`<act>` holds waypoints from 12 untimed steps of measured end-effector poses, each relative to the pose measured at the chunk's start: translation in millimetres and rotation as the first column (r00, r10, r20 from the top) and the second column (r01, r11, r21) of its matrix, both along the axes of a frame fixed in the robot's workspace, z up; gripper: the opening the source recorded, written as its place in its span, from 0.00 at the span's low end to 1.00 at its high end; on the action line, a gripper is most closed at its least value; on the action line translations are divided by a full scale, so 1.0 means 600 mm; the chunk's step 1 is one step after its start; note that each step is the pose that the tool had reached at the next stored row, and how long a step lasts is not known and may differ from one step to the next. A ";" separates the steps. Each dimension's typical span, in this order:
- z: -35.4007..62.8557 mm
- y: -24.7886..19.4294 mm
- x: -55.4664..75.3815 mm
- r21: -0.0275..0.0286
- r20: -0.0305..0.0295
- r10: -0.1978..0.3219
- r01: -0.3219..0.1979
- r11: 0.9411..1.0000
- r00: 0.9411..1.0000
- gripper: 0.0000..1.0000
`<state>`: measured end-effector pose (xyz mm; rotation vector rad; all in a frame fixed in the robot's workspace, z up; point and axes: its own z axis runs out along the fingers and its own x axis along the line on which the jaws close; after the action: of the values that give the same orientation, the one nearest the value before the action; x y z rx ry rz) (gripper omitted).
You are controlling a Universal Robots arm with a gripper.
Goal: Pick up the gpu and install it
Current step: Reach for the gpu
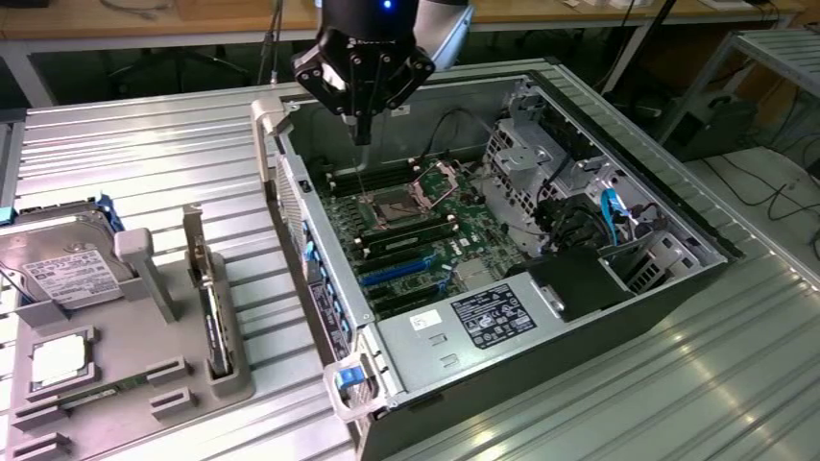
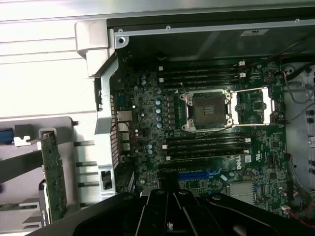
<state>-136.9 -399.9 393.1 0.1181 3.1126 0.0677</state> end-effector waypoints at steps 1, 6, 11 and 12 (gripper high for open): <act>0.000 0.0000 0.000 0.000 0.000 0.000 0.000 1.000 1.000 0.11; 0.000 -0.0007 -0.004 0.000 0.000 0.000 0.000 1.000 1.000 0.11; -0.001 -0.0012 -0.006 0.000 0.000 0.000 0.000 1.000 1.000 0.11; -0.001 -0.0012 -0.007 0.000 -0.001 0.000 0.000 1.000 1.000 0.11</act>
<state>-141.0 -400.6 392.8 0.1179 3.1132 0.0676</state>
